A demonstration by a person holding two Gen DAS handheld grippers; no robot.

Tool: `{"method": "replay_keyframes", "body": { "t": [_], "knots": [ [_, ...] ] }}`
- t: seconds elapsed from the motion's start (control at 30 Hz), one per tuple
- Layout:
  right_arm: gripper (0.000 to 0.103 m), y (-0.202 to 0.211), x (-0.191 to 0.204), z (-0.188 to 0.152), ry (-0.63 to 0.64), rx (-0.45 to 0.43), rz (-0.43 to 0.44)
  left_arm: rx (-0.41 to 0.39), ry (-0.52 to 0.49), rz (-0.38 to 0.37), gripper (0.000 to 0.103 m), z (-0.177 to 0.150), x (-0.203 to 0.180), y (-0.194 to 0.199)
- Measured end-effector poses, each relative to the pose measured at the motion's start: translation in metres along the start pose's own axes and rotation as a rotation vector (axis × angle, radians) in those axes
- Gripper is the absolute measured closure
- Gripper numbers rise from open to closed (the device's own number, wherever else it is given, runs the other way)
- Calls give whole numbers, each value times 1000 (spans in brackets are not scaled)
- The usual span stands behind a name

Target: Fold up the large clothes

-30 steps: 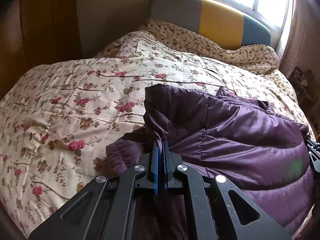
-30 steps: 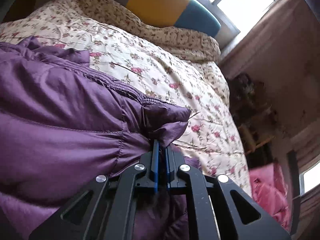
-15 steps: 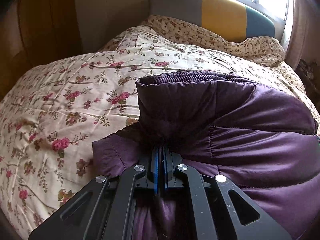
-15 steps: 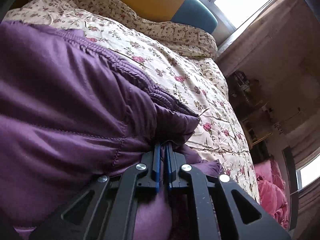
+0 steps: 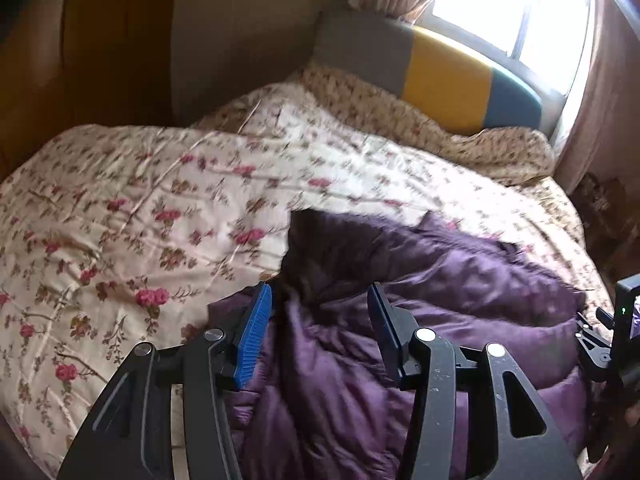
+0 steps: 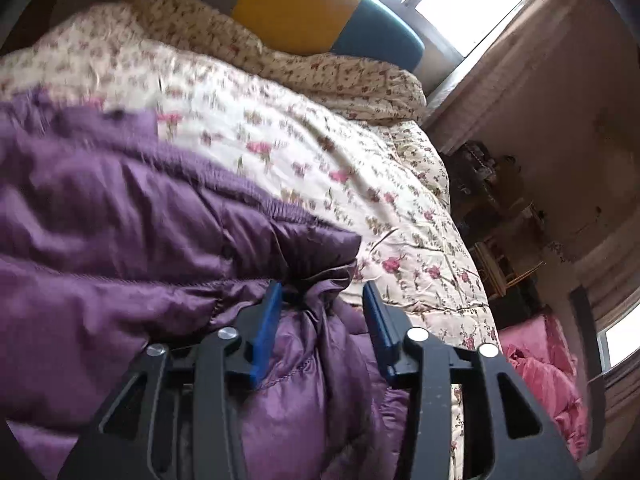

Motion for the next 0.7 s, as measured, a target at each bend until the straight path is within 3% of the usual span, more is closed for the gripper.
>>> {"method": "replay_keyframes", "body": {
  "t": [0.33,0.7],
  "knots": [
    [49,87,38,24,-42,-119,168,26,-98,-65,53,-6,-42,-13],
    [49,70,79,9,-5,-101,177,78,-92,-77,53,-27,-34,-42]
  ]
}}
Point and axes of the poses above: each gripper's, at about its wrist camera, not at the fingertips, and y roughly against the way its jaws point, x to its left, z to its top, the point moved 5 cm from there along -y, roughly the way its jaws point, and after that the axes turned 11 degrees about -z, right-handed, at the moved point
